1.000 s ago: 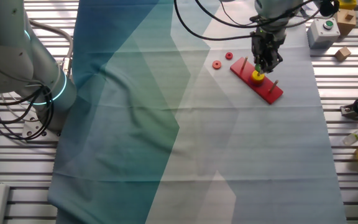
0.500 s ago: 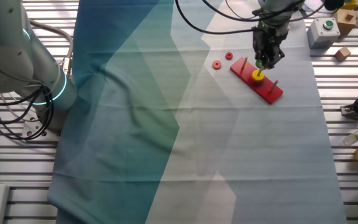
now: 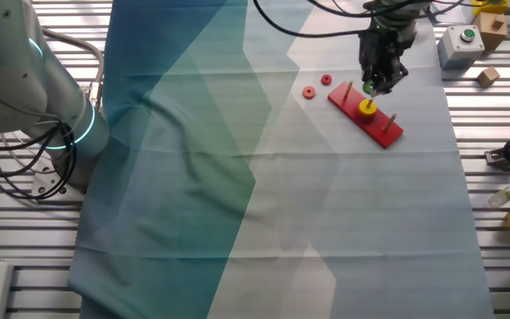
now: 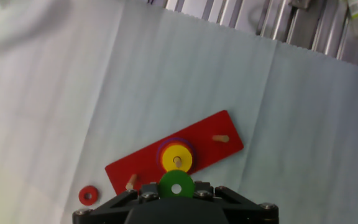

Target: Take out one Hanoi block and throw it aside

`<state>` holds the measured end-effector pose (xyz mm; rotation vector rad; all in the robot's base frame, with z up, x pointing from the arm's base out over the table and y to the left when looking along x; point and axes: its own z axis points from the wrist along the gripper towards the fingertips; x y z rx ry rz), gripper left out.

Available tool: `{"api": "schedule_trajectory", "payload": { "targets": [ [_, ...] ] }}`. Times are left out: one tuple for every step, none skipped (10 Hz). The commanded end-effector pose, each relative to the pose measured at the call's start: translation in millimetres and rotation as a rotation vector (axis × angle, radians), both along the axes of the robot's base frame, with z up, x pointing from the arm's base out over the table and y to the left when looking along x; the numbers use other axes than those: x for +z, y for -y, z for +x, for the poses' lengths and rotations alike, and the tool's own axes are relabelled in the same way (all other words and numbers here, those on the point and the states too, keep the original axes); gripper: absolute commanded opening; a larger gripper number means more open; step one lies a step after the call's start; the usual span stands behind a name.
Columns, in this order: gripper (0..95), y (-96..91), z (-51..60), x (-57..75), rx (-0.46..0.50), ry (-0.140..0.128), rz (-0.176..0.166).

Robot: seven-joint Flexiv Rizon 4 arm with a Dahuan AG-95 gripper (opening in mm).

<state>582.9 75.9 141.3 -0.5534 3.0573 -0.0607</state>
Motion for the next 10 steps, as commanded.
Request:
{"api": "schedule_trajectory", "payload": {
  "targets": [
    [0.0,30.3,-3.1,3.4,0.037,0.005,0.015],
    [0.0,44.5,-4.4,3.3,0.052,0.006,0.021],
    [0.0,57.3,-2.6,0.7,0.056,0.005,0.029],
    [0.0,63.8,0.1,-3.7,0.054,0.005,0.031],
    [0.0,70.0,2.2,-11.1,0.050,0.003,0.032],
    [0.0,73.3,3.6,-18.1,0.047,0.004,0.032],
    [0.0,79.1,5.6,-32.0,0.043,0.007,0.038],
    [0.0,83.8,5.2,-41.2,0.042,0.012,0.049],
    [0.0,87.3,5.3,-47.4,0.033,0.014,0.060],
    [0.0,91.3,6.1,-54.1,0.030,0.014,0.063]
  ]
}}
